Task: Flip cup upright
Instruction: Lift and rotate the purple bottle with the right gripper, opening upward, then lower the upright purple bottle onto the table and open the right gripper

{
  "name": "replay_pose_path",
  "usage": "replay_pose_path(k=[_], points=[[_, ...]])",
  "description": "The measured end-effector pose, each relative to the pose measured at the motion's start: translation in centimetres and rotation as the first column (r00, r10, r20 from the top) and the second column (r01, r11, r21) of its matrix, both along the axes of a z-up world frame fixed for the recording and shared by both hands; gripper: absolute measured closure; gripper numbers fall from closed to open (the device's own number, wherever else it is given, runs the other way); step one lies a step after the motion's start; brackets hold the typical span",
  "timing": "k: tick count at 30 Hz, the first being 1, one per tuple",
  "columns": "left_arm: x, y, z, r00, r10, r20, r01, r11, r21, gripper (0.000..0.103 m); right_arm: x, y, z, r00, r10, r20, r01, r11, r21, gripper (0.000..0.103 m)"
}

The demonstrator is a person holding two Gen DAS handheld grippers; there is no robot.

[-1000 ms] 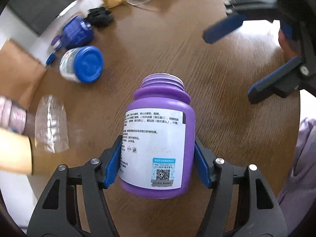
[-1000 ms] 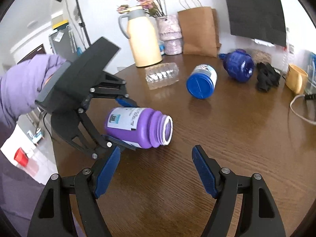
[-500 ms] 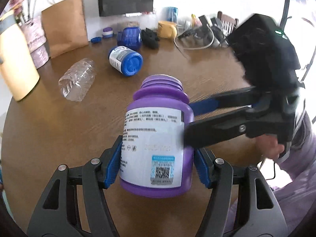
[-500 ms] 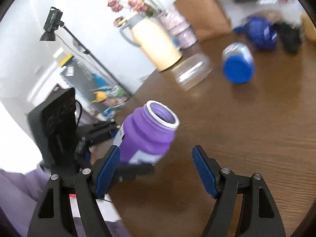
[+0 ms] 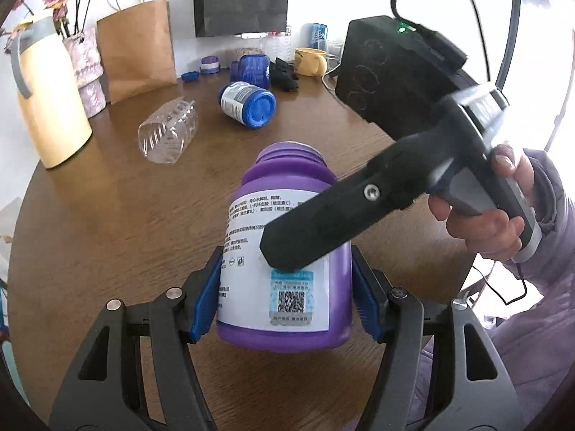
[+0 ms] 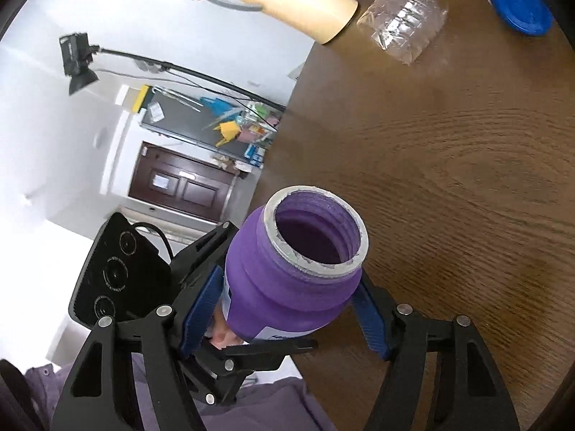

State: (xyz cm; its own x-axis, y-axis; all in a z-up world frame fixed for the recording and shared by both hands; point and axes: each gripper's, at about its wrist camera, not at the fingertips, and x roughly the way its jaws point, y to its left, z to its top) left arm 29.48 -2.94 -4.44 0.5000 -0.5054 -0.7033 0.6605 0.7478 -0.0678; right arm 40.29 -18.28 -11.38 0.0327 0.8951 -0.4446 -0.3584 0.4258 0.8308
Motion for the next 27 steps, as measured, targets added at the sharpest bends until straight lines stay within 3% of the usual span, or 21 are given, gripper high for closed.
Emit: replay_pose_path(k=[2, 5, 7, 10, 11, 13, 15, 16, 19, 20, 22, 24, 25, 27], points=[[0.4, 0.4, -0.1, 1.000, 0.000, -0.014, 0.000, 1.000, -0.013, 0.042, -0.3, 0.6, 0.6, 0.999, -0.002, 0.034, 0.003, 1.000, -0.030, 0.030], [0.7, 0.7, -0.3, 1.000, 0.020, -0.002, -0.020, 1.000, -0.007, 0.037, -1.2, 1.9, 2.3, 0.988, -0.011, 0.153, 0.032, 0.991, -0.133, 0.030], [1.1, 1.1, -0.4, 0.999, 0.047, -0.011, -0.047, 0.999, -0.018, 0.023, -1.7, 2.8, 3.5, 0.965, -0.027, 0.262, 0.090, 0.969, -0.229, 0.030], [2.0, 2.5, -0.5, 0.993, 0.111, -0.037, -0.113, 0.992, -0.050, 0.019, -2.0, 3.4, 5.0, 0.911, -0.066, 0.406, 0.217, 0.916, -0.338, 0.030], [2.6, 3.2, -0.6, 0.984, 0.169, -0.065, -0.173, 0.983, -0.057, 0.015, -2.0, 3.5, 5.3, 0.888, -0.072, 0.453, 0.265, 0.886, -0.379, 0.030], [3.9, 4.4, -0.9, 0.955, 0.270, -0.118, -0.278, 0.959, -0.053, 0.007, -2.0, 4.7, 5.6, 0.820, -0.032, 0.571, 0.383, 0.772, -0.508, 0.030], [5.0, 5.8, -1.1, 0.897, 0.418, -0.147, -0.426, 0.904, -0.030, 0.007, -1.4, 6.0, 5.1, 0.777, 0.036, 0.628, 0.453, 0.660, -0.600, 0.029], [5.4, 6.4, -1.0, 0.862, 0.487, -0.142, -0.494, 0.869, -0.014, 0.007, -1.1, 6.4, 4.8, 0.772, 0.050, 0.634, 0.467, 0.632, -0.619, 0.029], [5.9, 8.0, -0.9, 0.766, 0.625, -0.150, -0.634, 0.773, -0.019, 0.007, 0.1, 6.8, 4.3, 0.778, 0.042, 0.627, 0.477, 0.610, -0.633, 0.029], [6.0, 8.4, -0.9, 0.752, 0.638, -0.165, -0.651, 0.759, -0.028, 0.007, 0.2, 6.5, 4.0, 0.780, 0.035, 0.624, 0.481, 0.603, -0.636, 0.029], [6.1, 8.8, -0.8, 0.736, 0.648, -0.193, -0.666, 0.744, -0.043, 0.007, 0.8, 6.3, 3.6, 0.783, 0.024, 0.622, 0.493, 0.587, -0.642, 0.029], [5.9, 8.5, -0.6, 0.735, 0.658, -0.163, -0.671, 0.741, -0.030, 0.007, 1.1, 6.5, 3.4, 0.786, 0.013, 0.618, 0.501, 0.572, -0.649, 0.029], [5.5, 8.1, -0.4, 0.736, 0.663, -0.134, -0.671, 0.742, -0.014, 0.007, 1.5, 6.2, 3.2, 0.790, 0.009, 0.614, 0.496, 0.579, -0.647, 0.029], [4.9, 7.3, -0.3, 0.741, 0.664, -0.094, -0.667, 0.745, 0.004, 0.007, 1.6, 6.1, 3.4, 0.790, -0.001, 0.613, 0.484, 0.616, -0.622, 0.020]])
